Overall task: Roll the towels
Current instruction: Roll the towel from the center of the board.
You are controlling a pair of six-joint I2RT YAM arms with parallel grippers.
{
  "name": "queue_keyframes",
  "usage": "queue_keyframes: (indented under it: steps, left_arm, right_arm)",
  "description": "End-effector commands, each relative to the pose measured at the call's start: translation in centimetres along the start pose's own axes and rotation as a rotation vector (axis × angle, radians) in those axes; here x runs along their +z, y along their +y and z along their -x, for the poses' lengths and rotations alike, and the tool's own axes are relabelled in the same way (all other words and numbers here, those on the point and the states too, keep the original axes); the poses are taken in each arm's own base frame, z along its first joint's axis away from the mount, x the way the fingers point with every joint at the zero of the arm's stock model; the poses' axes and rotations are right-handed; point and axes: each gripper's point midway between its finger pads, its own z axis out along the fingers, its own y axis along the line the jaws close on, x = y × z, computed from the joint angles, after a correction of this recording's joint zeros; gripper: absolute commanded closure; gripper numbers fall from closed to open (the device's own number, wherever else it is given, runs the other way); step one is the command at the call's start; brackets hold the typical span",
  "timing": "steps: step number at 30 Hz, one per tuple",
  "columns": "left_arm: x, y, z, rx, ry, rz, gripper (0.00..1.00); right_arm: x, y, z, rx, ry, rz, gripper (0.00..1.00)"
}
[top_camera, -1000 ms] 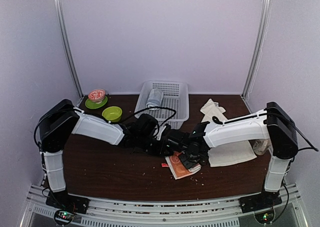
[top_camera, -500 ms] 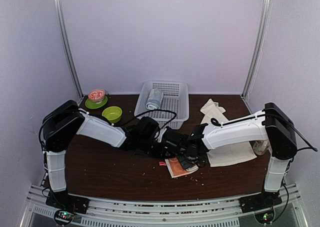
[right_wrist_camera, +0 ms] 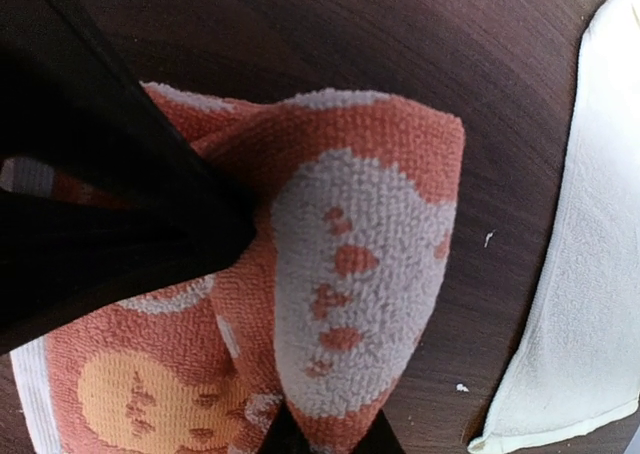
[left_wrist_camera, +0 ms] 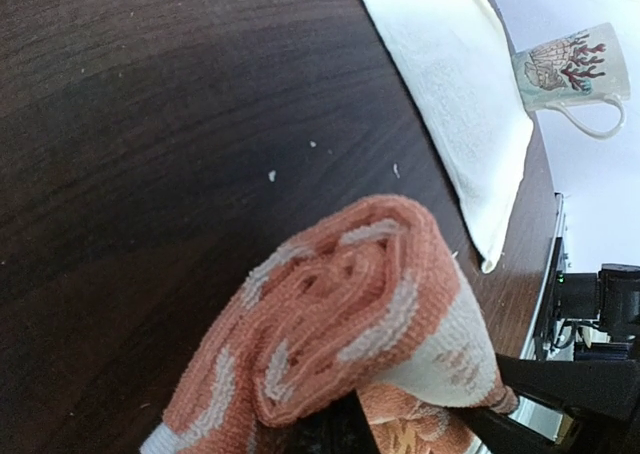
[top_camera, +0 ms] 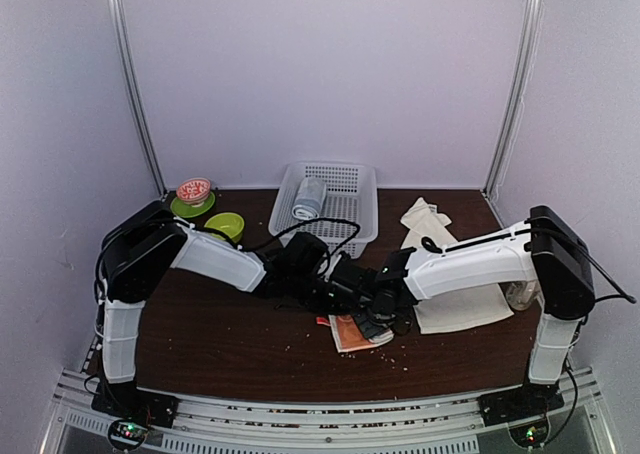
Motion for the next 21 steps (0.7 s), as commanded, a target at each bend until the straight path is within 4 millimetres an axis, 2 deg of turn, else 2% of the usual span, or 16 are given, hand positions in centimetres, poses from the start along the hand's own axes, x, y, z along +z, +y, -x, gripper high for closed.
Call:
queue_keyframes:
  steps: [1,5,8,15,21]
  left_arm:
    - [0.7,1.1,-0.3,-0.025,0.003,0.040,1.00]
    - [0.8,1.5,-0.4,-0.032,0.002,0.049,1.00]
    - [0.9,1.8,-0.6,-0.043,0.000,0.049,1.00]
    - [1.0,2.0,-0.8,-0.051,0.002,0.046,1.00]
    - [1.1,2.0,-0.9,-0.052,0.005,0.046,1.00]
  right_arm:
    - [-1.4,1.9,0.8,0.000,-0.045,0.114,1.00]
    - [-3.1,3.1,1.3,0.021,-0.073,0.234,0.81]
    - [-4.0,2.9,1.7,0.044,-0.092,0.273,0.71]
    - [-5.4,2.8,2.1,0.112,-0.118,0.417,0.56]
    - [-5.3,1.4,2.1,0.194,-0.119,0.440,0.54]
